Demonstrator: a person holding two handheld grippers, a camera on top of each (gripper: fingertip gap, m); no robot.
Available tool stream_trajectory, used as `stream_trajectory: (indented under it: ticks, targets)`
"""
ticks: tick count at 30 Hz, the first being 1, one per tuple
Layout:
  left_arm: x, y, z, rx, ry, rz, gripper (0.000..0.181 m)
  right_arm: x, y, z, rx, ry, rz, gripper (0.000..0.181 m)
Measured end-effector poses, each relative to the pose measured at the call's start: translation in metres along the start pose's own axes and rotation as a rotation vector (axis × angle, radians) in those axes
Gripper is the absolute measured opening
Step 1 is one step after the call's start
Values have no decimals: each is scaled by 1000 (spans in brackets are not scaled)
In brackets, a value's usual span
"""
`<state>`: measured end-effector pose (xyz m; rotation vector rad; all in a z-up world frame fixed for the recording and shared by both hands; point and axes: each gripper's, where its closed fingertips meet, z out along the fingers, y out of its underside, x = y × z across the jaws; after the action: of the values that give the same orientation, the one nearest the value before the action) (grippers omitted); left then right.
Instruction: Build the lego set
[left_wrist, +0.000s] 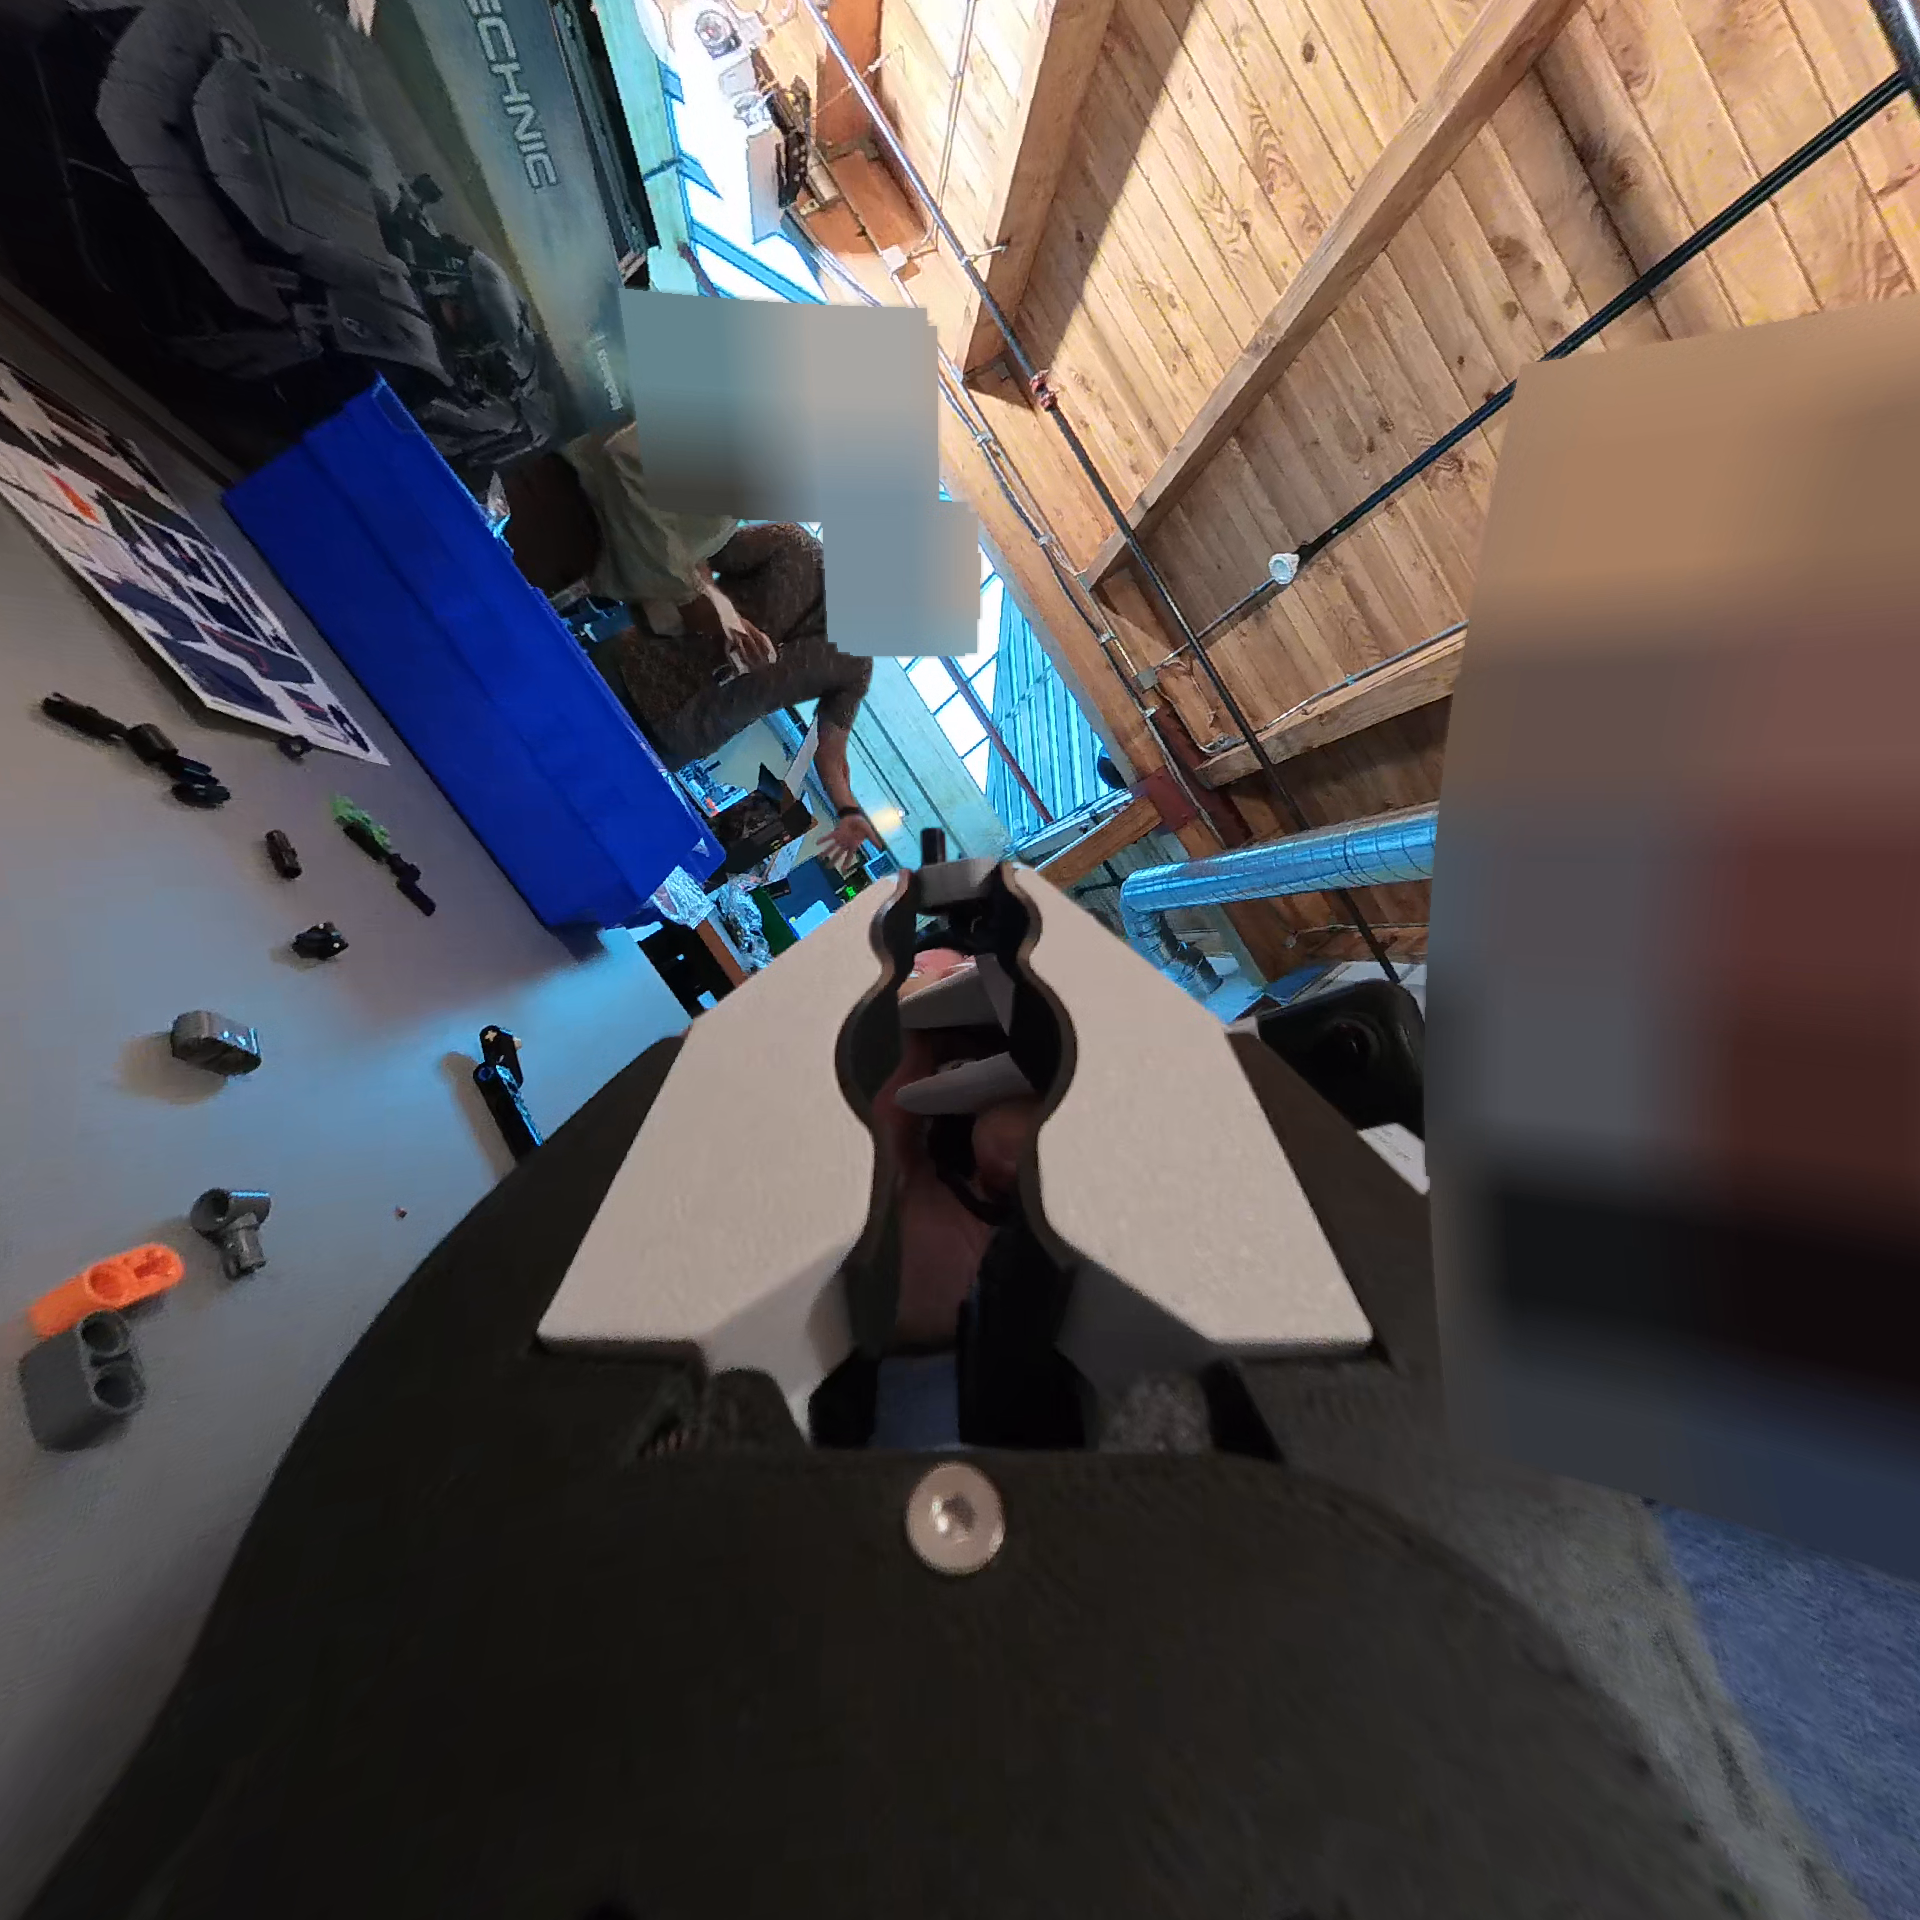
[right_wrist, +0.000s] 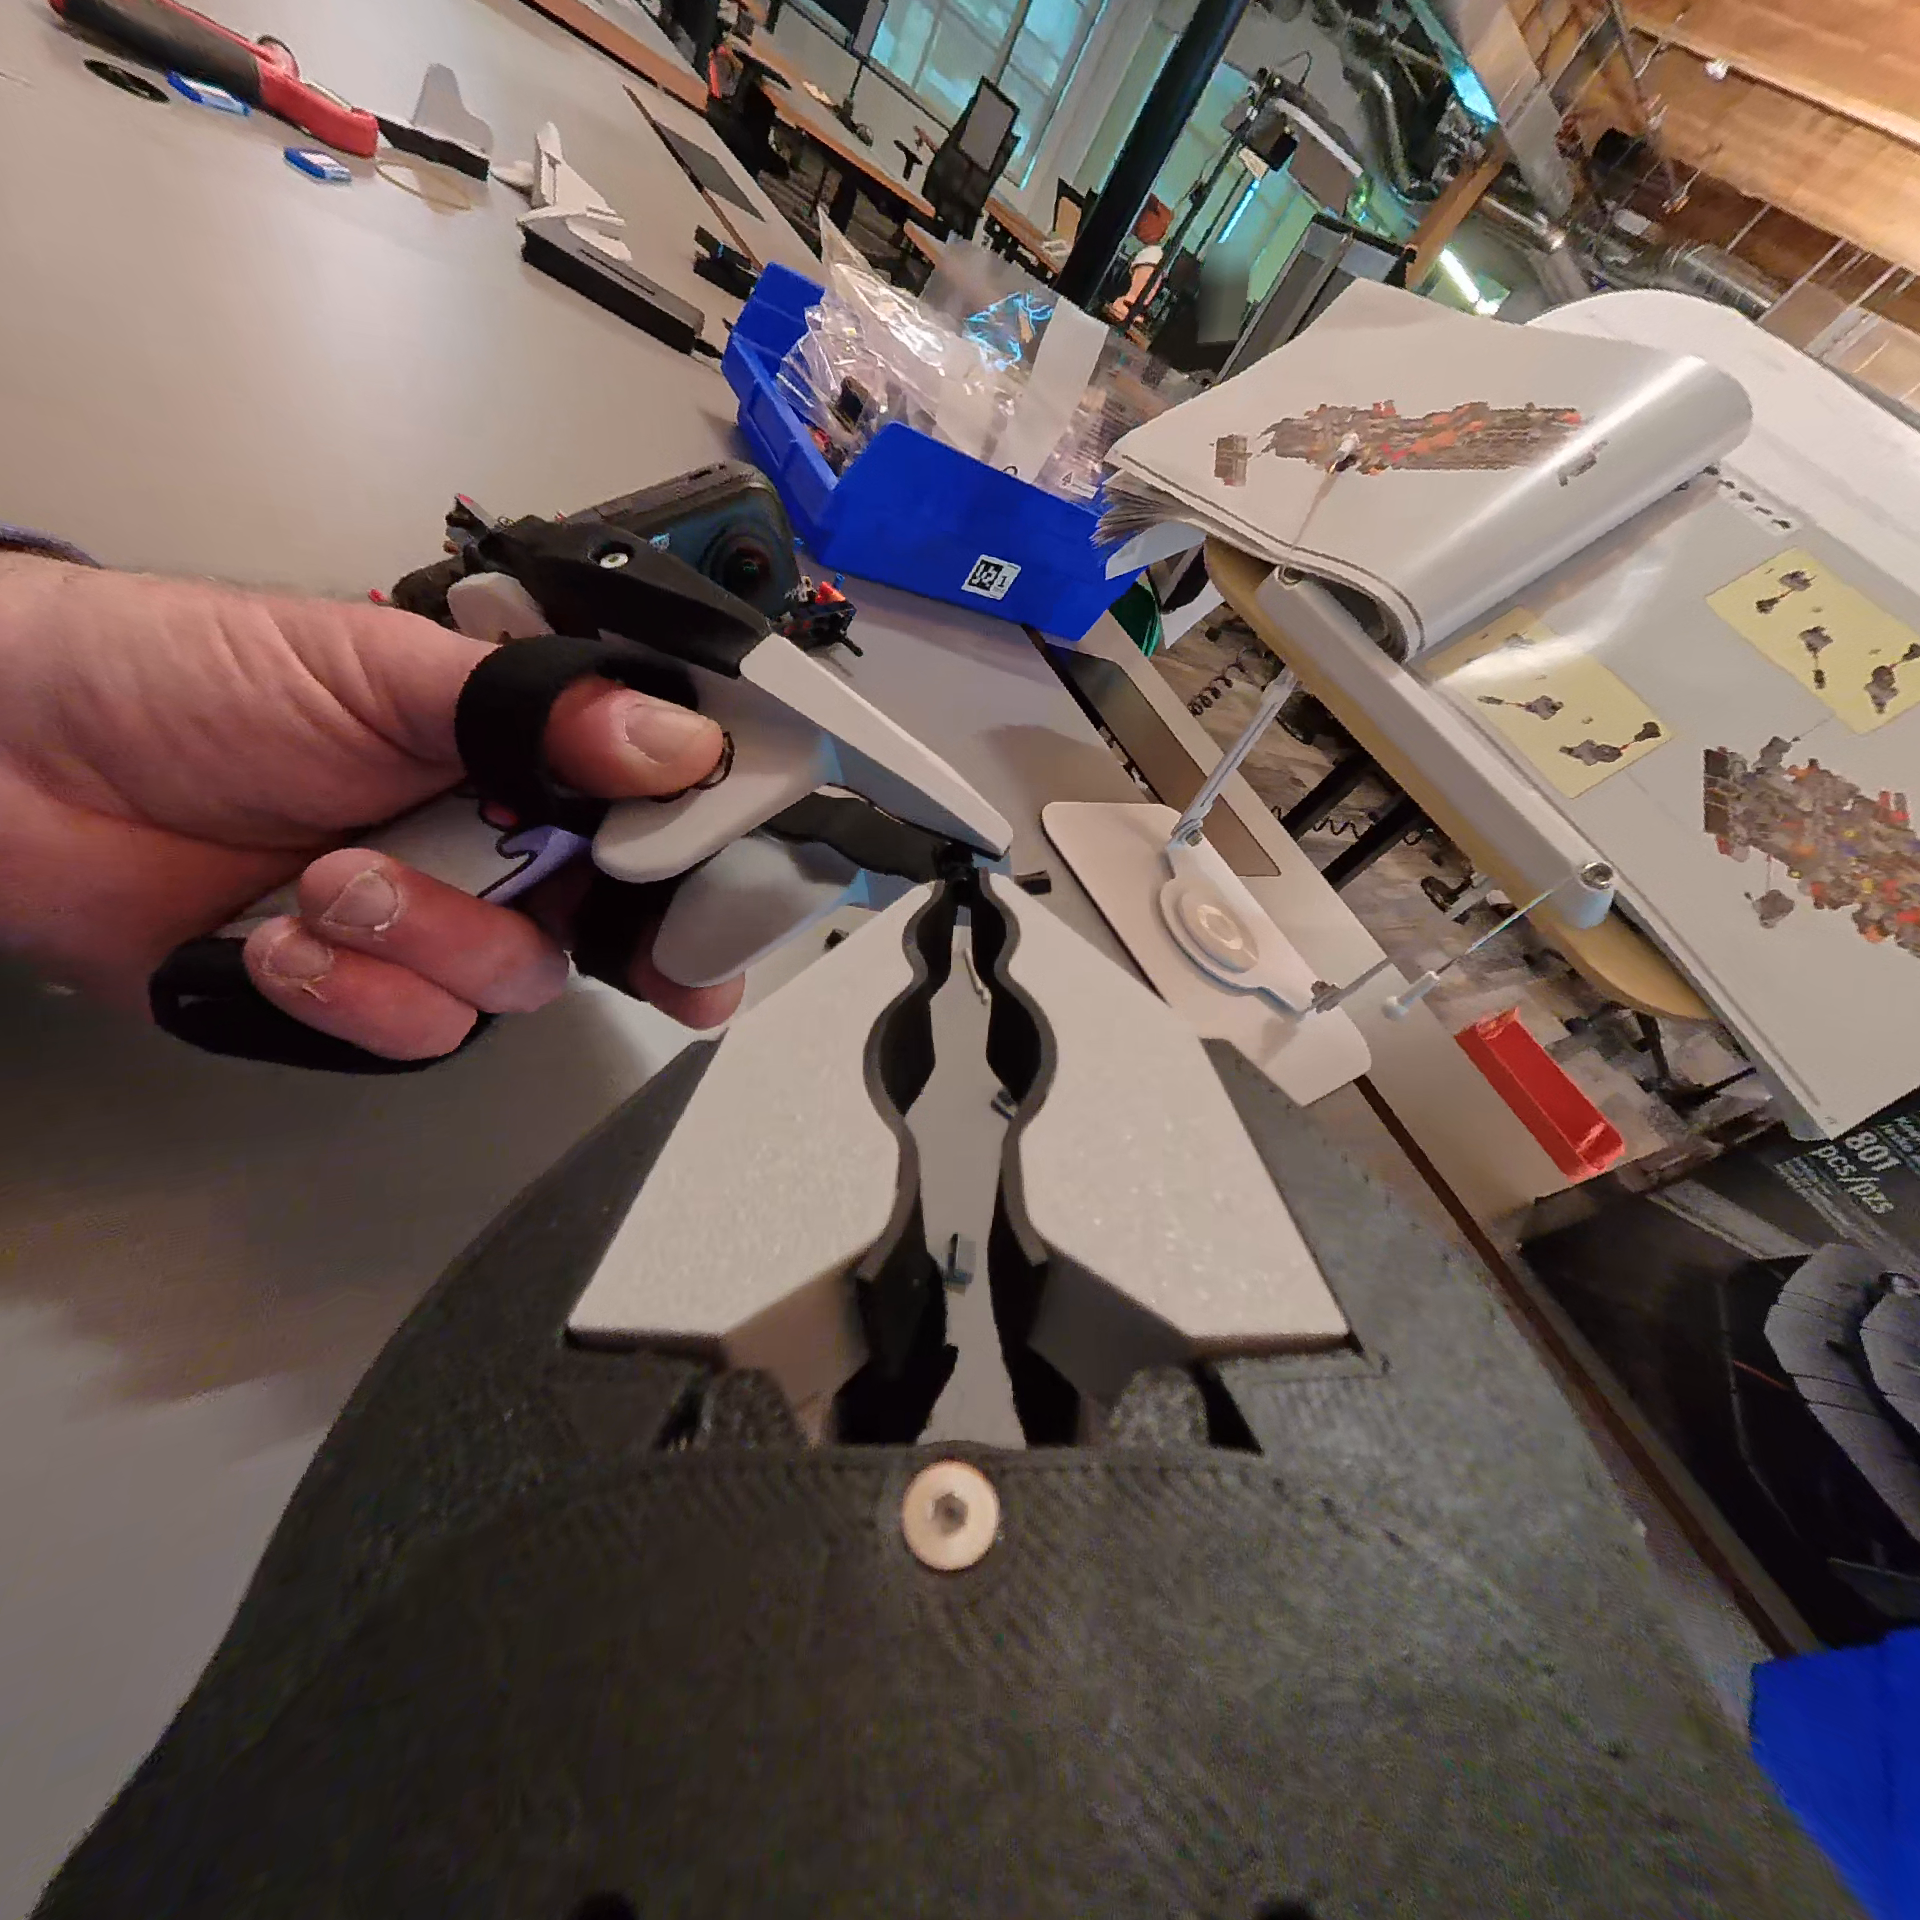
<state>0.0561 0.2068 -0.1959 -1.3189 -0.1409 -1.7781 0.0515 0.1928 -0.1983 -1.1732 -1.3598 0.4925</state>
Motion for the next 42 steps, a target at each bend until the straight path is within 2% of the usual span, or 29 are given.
stream_trajectory:
  ticks: [22, 40, 42]
  targets:
    - [3, 2, 3, 26, 43, -83, 13, 1, -2, -4, 68, -44, 154, 0]
    - [-1, 5, 3, 23, 39, -150, 14, 4, 4, -5, 58, -51, 187, 0]
    - [0, 6, 3, 26, 59, -171, 9, 4, 5, -5, 59, -55, 196, 0]
